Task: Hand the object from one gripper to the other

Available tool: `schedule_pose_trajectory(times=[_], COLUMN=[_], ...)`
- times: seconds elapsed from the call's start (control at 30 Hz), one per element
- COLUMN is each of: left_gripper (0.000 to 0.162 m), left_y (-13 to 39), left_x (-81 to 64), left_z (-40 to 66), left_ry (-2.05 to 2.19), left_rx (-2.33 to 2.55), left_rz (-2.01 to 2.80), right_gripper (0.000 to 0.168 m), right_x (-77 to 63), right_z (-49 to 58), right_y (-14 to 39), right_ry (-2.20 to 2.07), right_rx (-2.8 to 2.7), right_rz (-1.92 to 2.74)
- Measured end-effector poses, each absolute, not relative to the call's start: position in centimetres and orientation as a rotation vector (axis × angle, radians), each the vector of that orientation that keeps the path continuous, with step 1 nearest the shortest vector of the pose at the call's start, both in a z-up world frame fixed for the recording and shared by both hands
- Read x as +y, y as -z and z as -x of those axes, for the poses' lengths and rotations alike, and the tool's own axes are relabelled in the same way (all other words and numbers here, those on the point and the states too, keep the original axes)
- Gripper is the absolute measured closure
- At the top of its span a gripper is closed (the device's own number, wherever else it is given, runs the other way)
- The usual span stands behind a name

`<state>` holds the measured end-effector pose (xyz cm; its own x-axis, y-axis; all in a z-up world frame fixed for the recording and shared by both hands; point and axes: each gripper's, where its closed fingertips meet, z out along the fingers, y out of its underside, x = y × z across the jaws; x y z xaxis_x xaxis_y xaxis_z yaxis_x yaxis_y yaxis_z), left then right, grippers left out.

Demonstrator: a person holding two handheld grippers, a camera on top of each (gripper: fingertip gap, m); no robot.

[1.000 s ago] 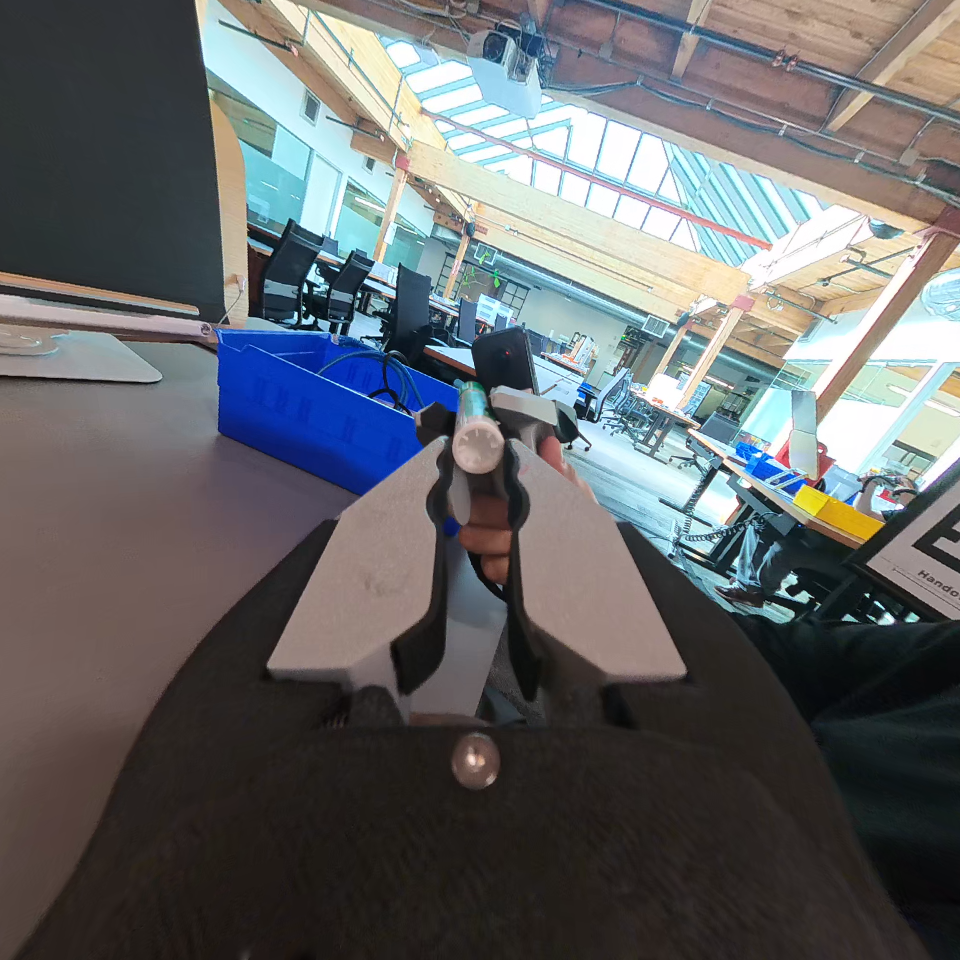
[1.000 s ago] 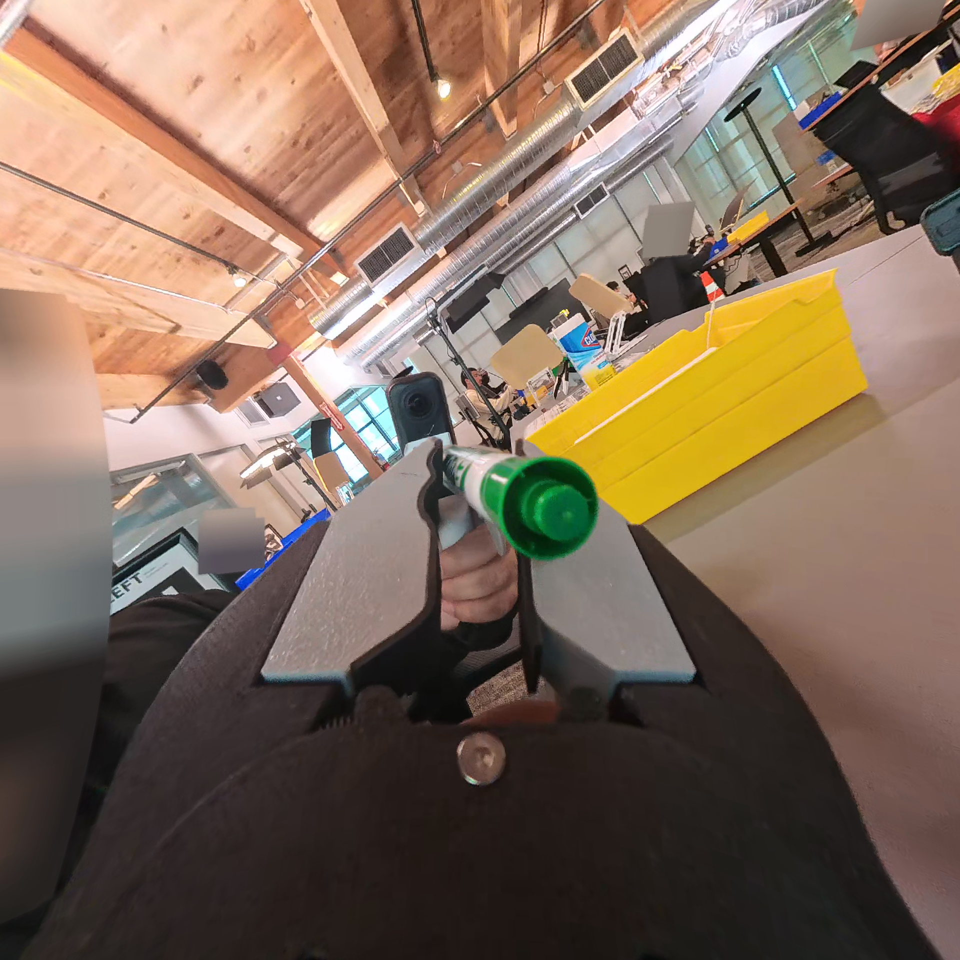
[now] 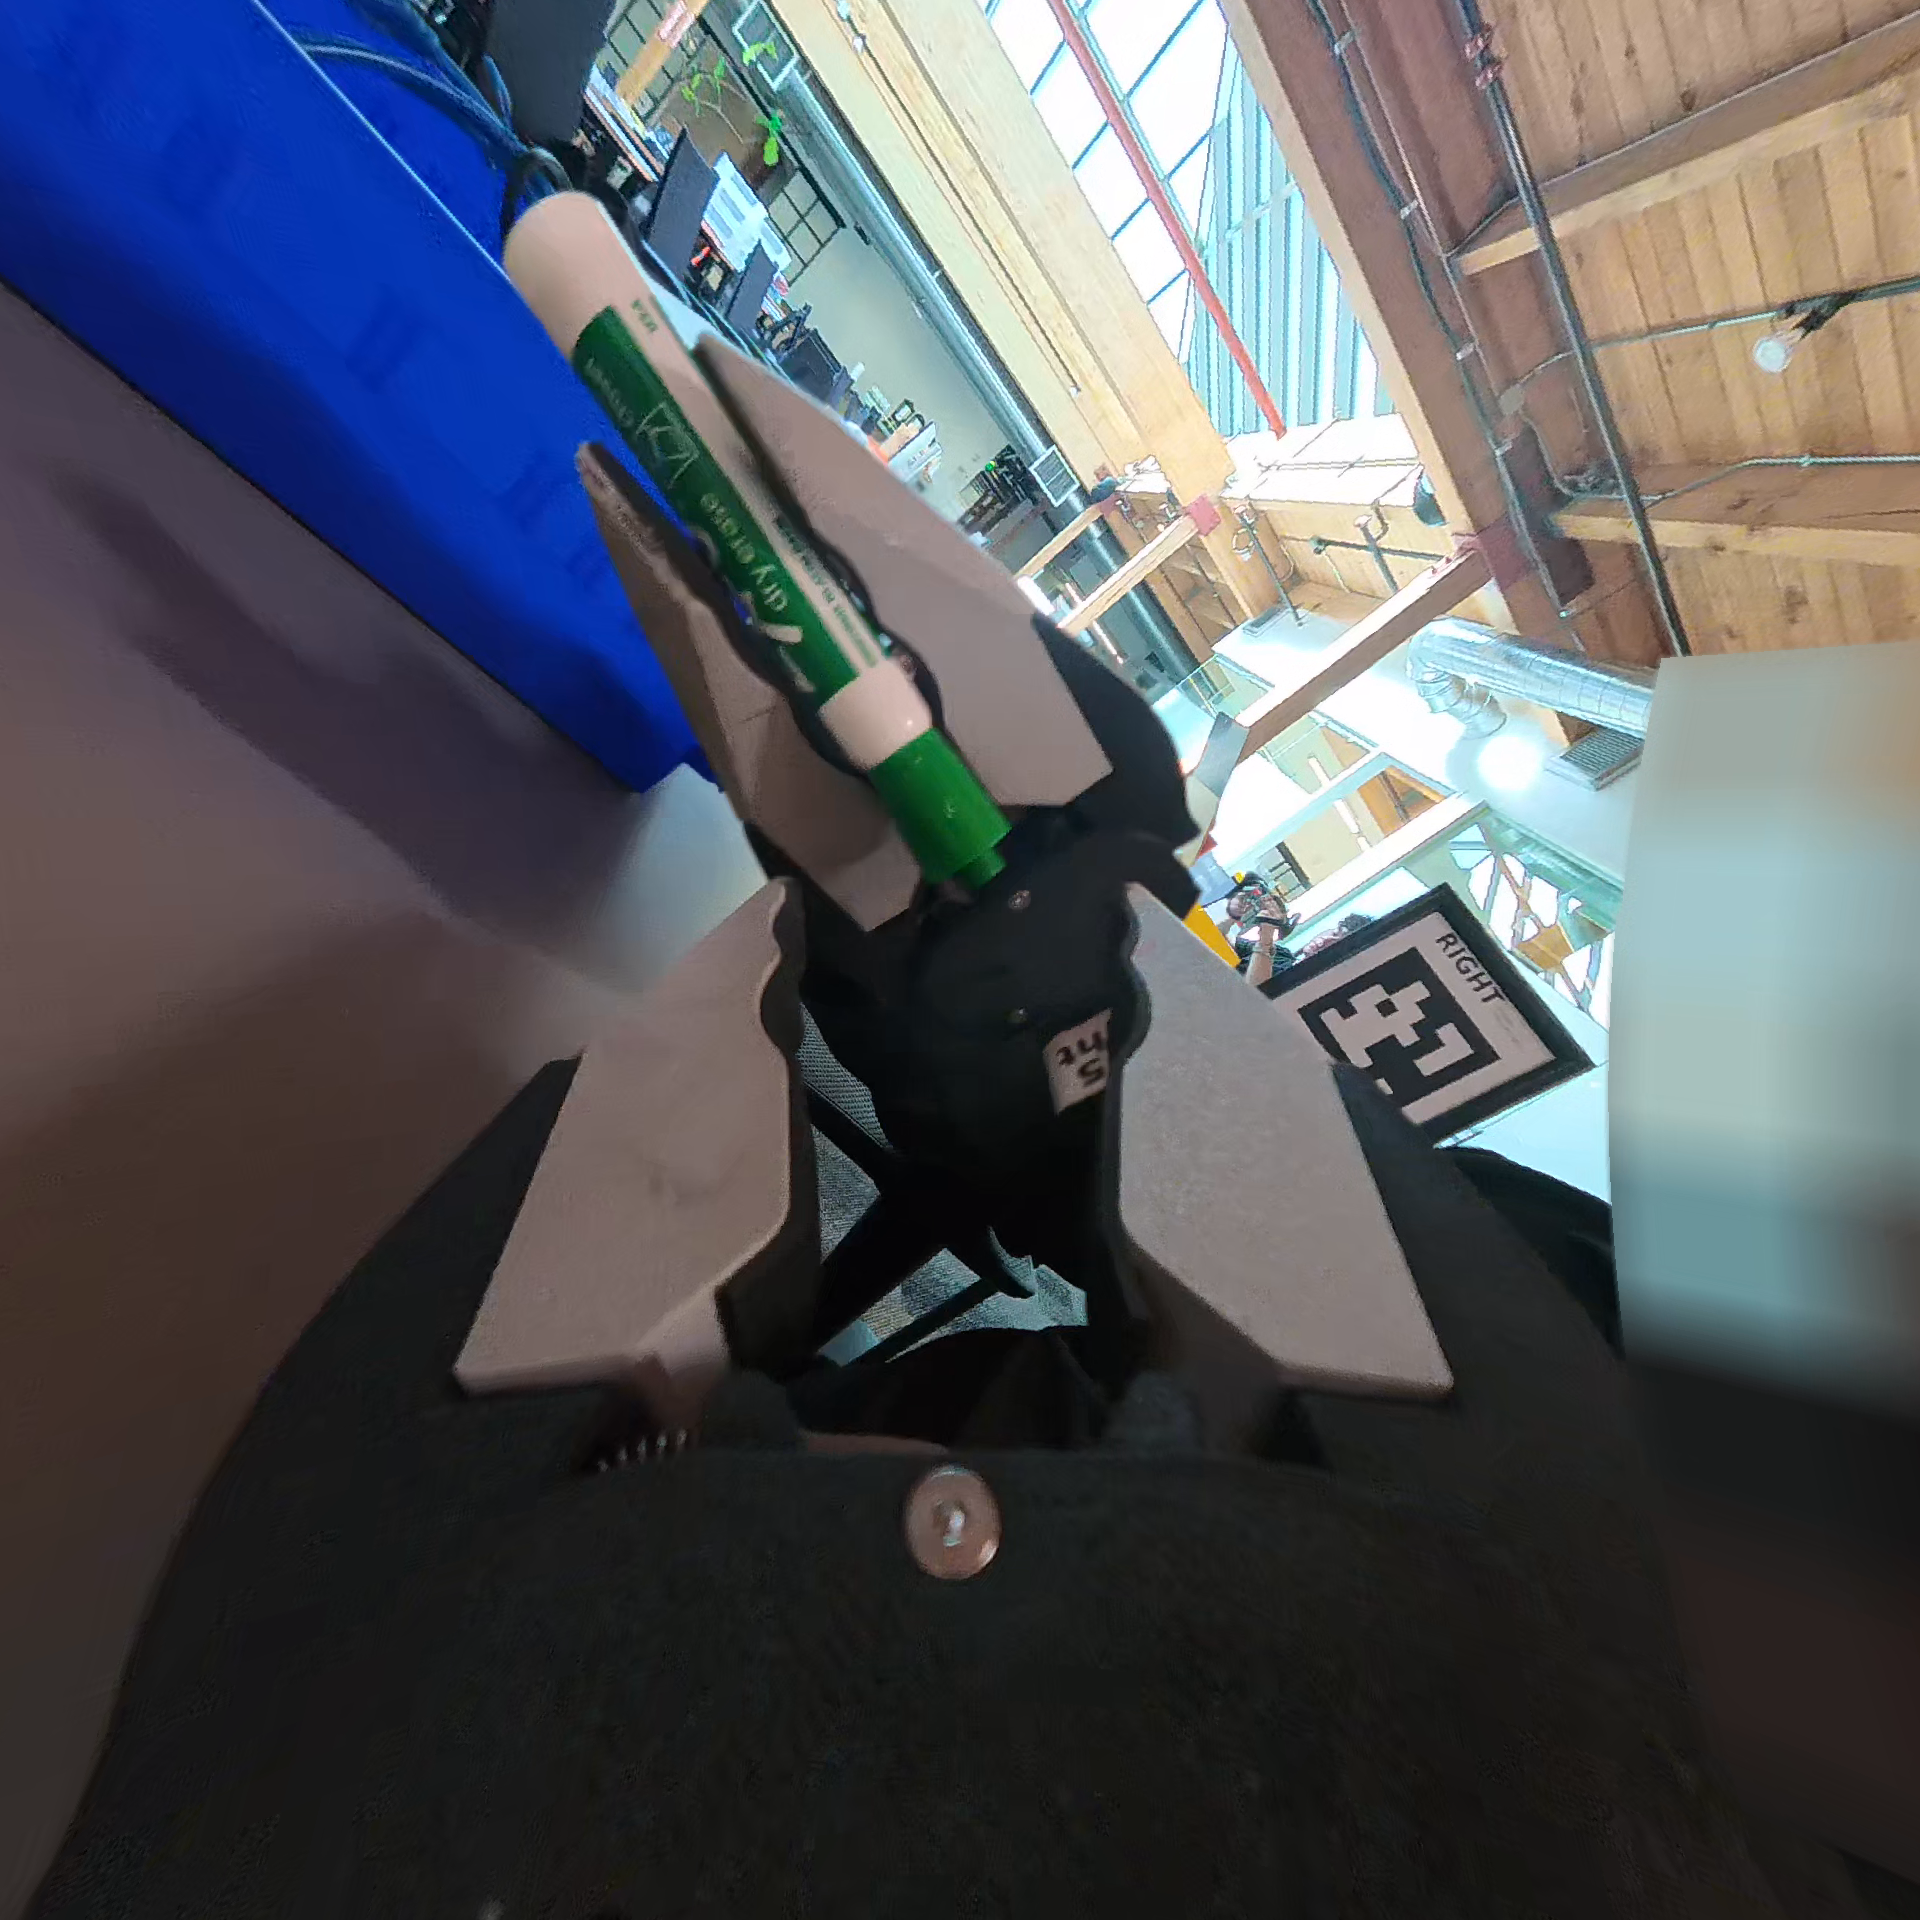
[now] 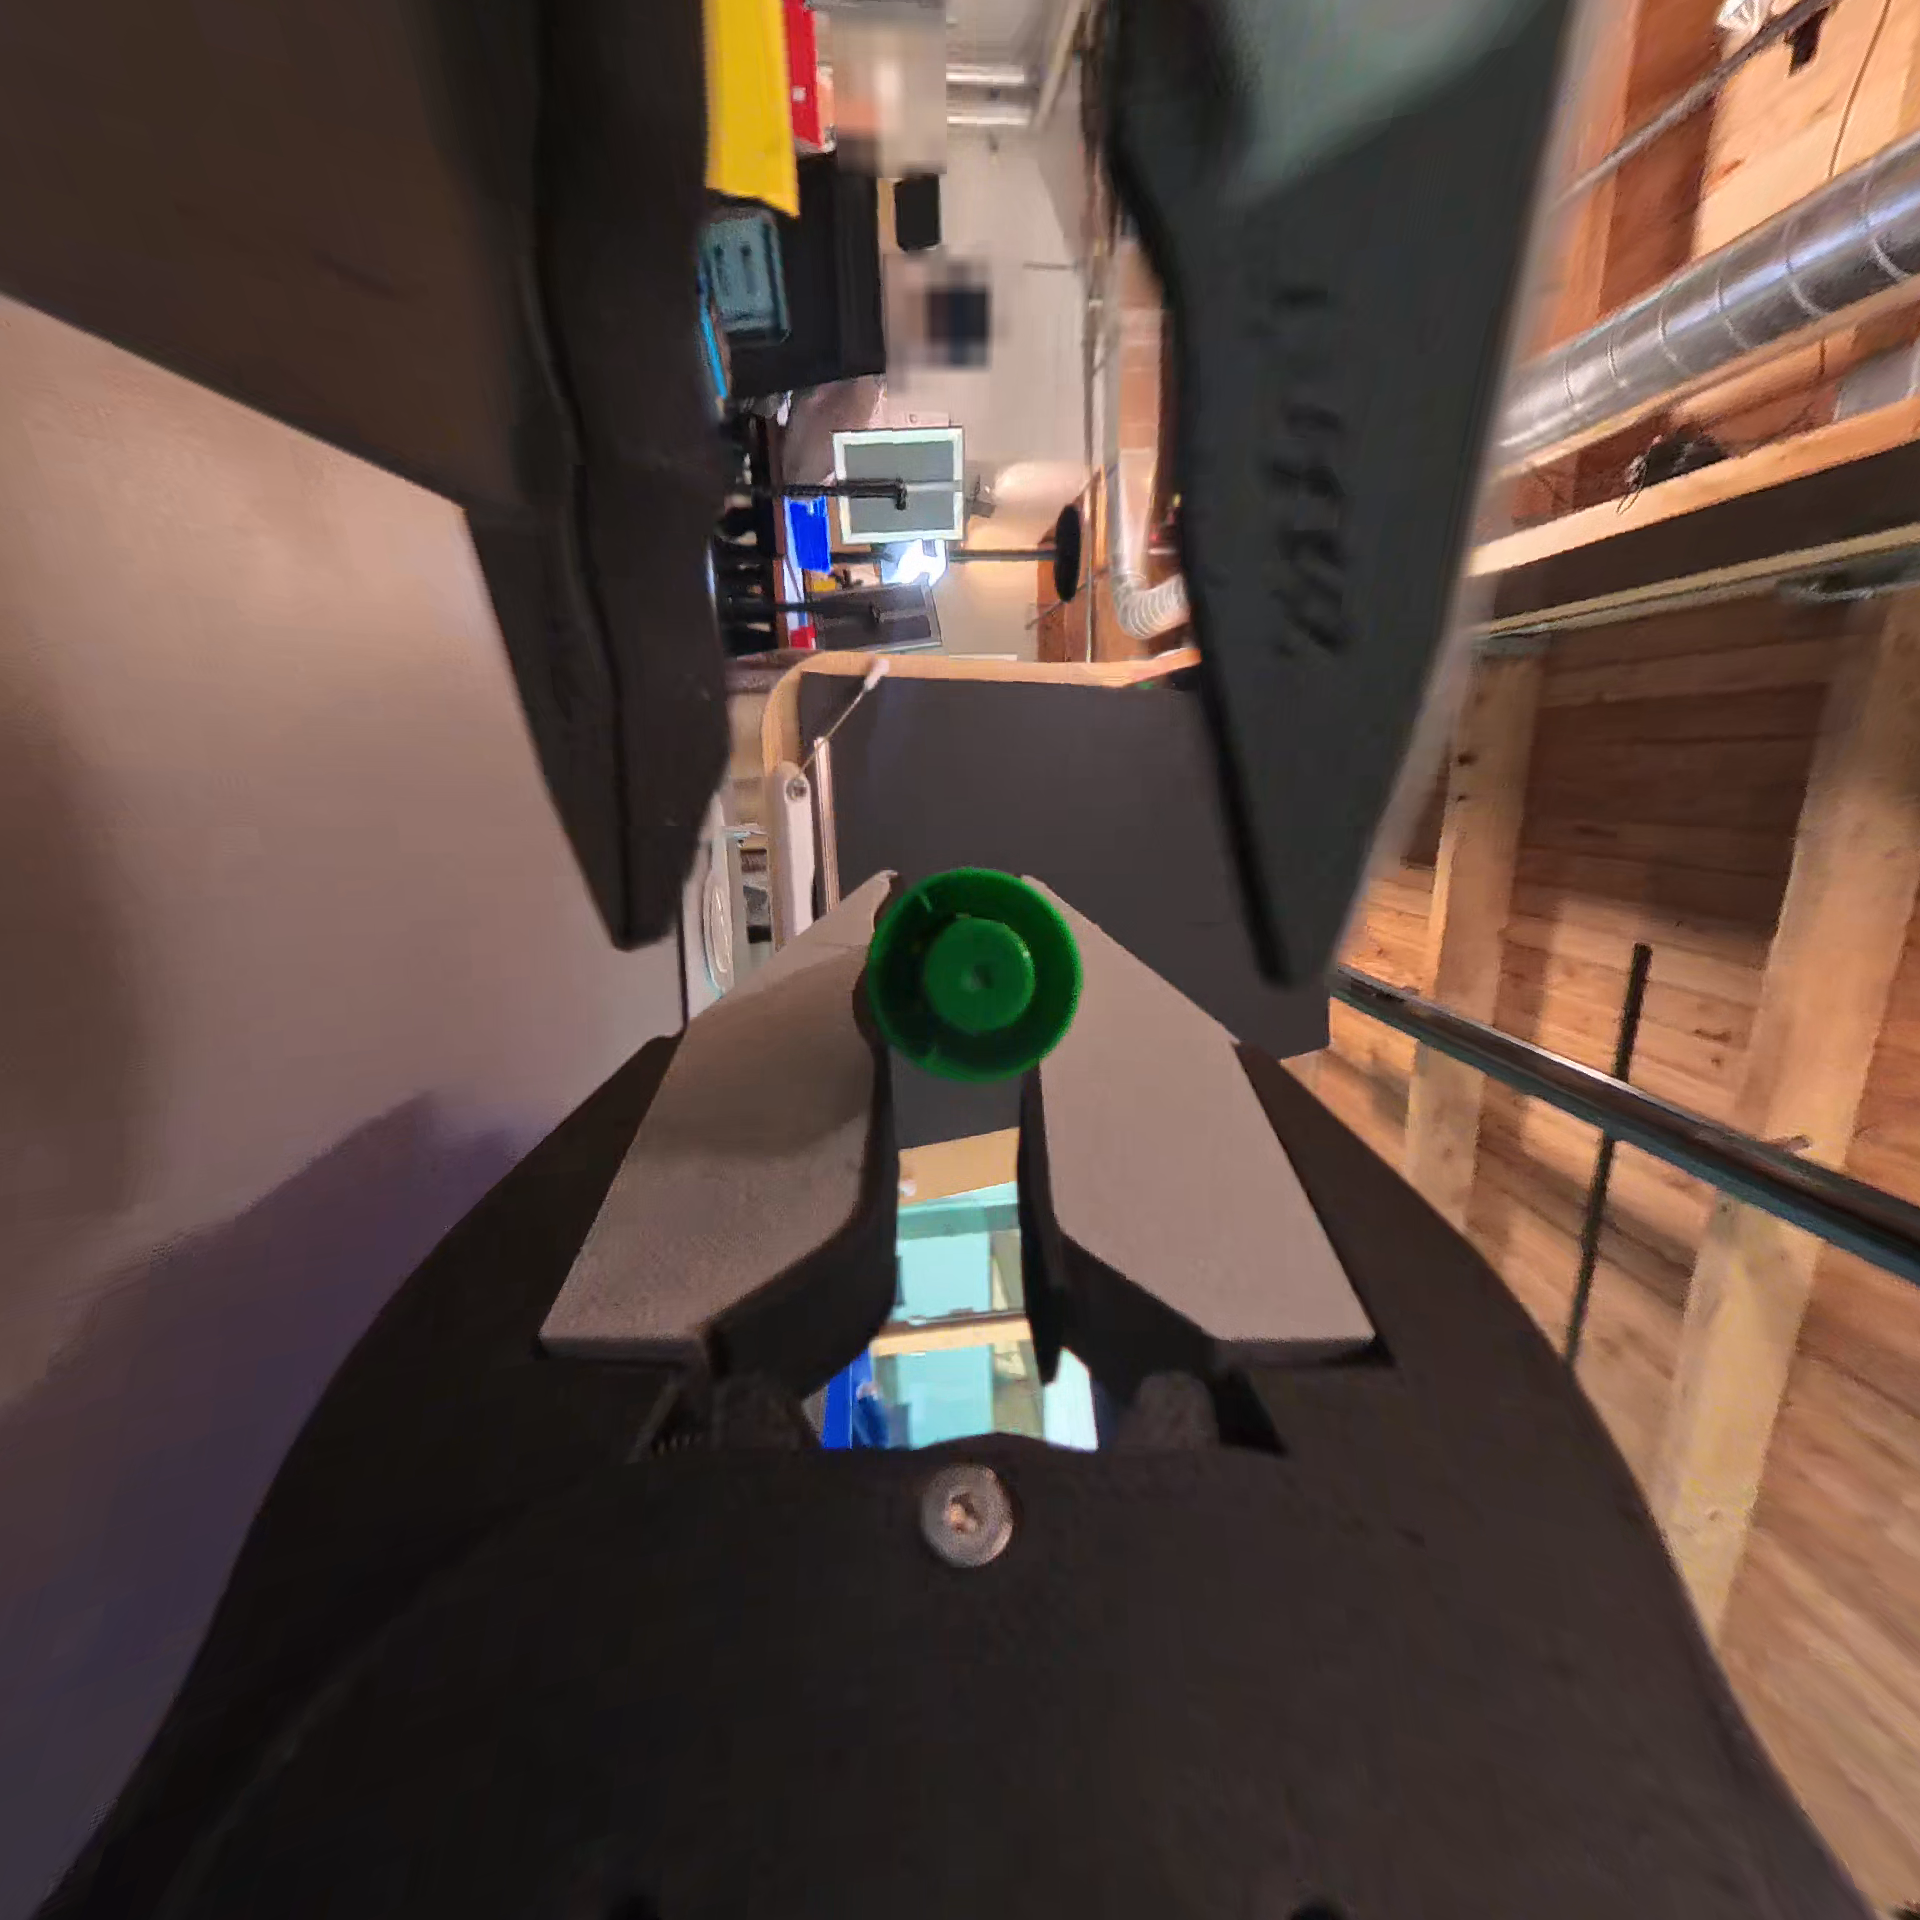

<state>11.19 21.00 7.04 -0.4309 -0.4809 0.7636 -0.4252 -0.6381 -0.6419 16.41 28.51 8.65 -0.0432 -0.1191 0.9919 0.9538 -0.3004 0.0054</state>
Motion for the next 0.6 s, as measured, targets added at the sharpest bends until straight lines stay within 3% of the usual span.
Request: schedule_pose_trajectory(times=[0.13, 0.23, 0.37, 0.47, 0.6], left_gripper=[0.107, 0.137, 0.139, 0.142, 0.144], left_y=[-6.2, -5.2, -4.5, -5.1, -6.2], left_x=[21.6, 21.9, 22.4, 24.2, 26.5], left_z=[-11.6, -11.8, -12.0, -12.1, -11.5], left_ry=[2.183, 2.110, 2.035, 1.983, 1.803], left_rx=[1.328, 1.360, 1.382, 1.315, 1.333], left_rz=[1.678, 1.655, 1.664, 1.636, 1.542], right_gripper=[0.152, 0.152, 0.150, 0.124, 0.117], right_x=[29.3, 29.6, 29.8, 29.6, 28.2], right_z=[-15.4, -14.7, -15.1, -14.8, -15.5], right_y=[-7.1, -6.4, -5.7, -5.0, -5.7], right_ry=[1.573, 1.588, 1.566, 1.428, 1.093], right_rx=[-1.071, -1.106, -1.106, -1.130, -1.025], right_rz=[1.274, 1.272, 1.325, 1.380, 1.551])
